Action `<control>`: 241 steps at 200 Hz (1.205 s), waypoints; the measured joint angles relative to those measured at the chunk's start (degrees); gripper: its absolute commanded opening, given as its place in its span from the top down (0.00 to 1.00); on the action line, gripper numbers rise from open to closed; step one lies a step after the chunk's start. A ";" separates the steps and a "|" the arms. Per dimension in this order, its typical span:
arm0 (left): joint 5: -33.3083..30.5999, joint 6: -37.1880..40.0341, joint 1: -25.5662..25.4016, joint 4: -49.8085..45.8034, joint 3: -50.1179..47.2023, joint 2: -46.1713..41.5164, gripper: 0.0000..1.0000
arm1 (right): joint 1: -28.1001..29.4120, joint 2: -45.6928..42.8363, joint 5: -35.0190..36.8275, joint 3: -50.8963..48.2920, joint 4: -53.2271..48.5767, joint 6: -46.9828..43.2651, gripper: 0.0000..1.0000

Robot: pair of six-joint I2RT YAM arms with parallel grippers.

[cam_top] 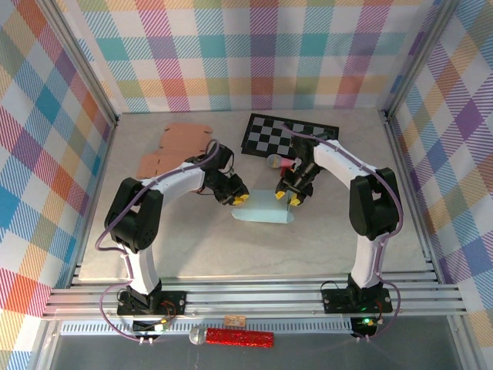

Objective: Fold the paper box

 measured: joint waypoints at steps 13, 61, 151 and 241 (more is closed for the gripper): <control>-0.37 0.17 -0.33 -0.24 0.00 0.00 0.78 | 0.00 0.00 0.39 0.24 -0.44 -0.57 0.55; -1.18 0.68 -0.90 -1.51 0.02 0.00 0.76 | -0.02 -0.02 2.27 0.63 -1.64 -3.19 0.44; -1.81 2.05 -0.94 -3.34 0.46 0.00 0.67 | -0.02 -0.46 1.90 -5.33 2.45 -4.68 0.49; -1.97 3.21 -0.96 -4.20 0.79 -0.61 0.69 | 0.00 0.92 1.92 -7.28 5.27 -5.27 0.57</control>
